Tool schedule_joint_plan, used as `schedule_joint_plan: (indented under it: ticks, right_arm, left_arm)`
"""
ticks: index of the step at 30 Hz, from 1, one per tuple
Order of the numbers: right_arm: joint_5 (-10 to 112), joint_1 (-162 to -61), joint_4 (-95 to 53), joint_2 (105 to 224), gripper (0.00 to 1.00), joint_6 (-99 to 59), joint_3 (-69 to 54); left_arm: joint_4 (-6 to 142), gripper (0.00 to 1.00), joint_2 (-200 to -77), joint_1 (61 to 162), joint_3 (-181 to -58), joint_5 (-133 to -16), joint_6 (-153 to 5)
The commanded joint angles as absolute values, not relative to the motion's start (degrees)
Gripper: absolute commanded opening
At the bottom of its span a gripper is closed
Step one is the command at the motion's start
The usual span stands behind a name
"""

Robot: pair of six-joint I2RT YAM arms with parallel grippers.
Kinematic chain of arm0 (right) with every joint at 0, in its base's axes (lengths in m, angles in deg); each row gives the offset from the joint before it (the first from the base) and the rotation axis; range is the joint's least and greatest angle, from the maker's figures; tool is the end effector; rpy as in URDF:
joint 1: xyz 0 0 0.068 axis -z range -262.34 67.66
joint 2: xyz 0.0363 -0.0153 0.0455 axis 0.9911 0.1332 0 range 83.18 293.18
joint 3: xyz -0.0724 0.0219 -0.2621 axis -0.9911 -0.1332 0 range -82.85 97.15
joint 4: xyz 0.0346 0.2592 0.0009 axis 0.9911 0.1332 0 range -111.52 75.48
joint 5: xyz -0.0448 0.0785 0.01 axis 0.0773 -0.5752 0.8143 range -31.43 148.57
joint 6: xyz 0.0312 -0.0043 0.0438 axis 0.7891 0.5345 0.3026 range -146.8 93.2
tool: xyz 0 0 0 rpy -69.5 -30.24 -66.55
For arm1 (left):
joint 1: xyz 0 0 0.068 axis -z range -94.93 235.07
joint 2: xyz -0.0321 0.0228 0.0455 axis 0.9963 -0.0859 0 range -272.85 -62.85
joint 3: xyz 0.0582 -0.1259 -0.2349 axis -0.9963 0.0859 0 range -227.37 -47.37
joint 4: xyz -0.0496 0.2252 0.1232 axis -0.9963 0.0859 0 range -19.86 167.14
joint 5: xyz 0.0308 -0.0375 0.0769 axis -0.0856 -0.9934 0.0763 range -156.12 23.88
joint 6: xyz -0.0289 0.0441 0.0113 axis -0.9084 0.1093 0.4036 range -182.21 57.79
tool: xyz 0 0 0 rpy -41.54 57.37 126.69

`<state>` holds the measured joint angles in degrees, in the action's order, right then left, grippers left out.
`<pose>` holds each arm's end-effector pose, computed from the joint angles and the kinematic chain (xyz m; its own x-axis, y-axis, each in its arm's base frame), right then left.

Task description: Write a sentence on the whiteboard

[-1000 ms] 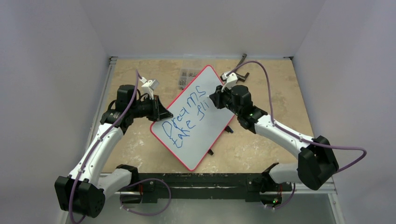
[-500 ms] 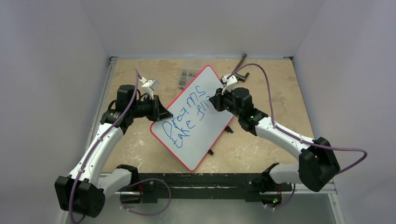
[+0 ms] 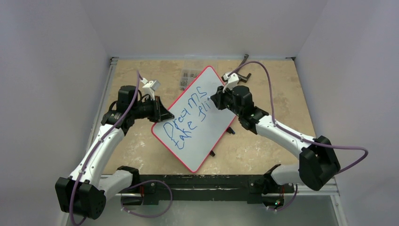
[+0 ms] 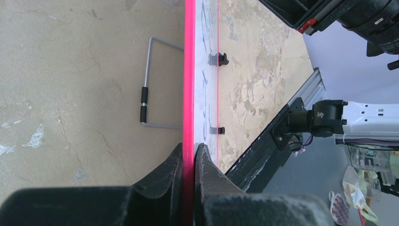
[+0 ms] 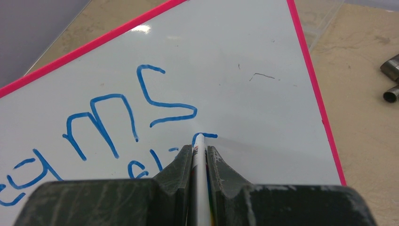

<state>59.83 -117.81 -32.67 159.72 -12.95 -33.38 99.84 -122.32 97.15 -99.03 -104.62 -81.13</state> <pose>0.2525 0.1789 0.2820 -0.3514 0.0435 -0.9352 -0.4931 0.8406 0.2243 0.2081 -0.0672 0.3050 -0.7729 -0.0941 -0.6276 0.4187 0.6676 -0.6157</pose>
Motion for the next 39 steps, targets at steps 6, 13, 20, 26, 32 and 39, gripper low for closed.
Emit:
schedule_joint_plan:
  ticks: [6, 13, 20, 26, 32, 39]
  right_arm:
    - [61.1, -117.8, -31.5, 162.1, 0.0, -13.1, -28.5]
    - [60.9, -117.8, -31.5, 161.6, 0.0, -13.0, -30.4]
    - [61.0, -117.8, -31.3, 160.2, 0.0, -13.0, -33.2]
    - [61.3, -117.9, -31.1, 159.2, 0.0, -12.9, -35.6]
    - [61.6, -117.8, -30.8, 158.0, 0.0, -12.7, -37.8]
    - [62.3, -117.9, -30.2, 156.6, 0.0, -12.4, -39.9]
  left_arm:
    - [101.0, 0.0, -122.7, 97.6, -98.8, -99.0, -73.4]
    - [100.9, 0.0, -122.6, 97.6, -98.8, -99.1, -73.4]
    - [100.9, 0.0, -122.5, 97.6, -98.8, -99.1, -73.4]
    - [101.0, 0.0, -122.5, 97.6, -98.8, -99.2, -73.4]
    - [101.0, 0.0, -122.4, 97.6, -98.8, -99.2, -73.4]
    - [101.0, 0.0, -122.3, 97.6, -98.8, -99.3, -73.5]
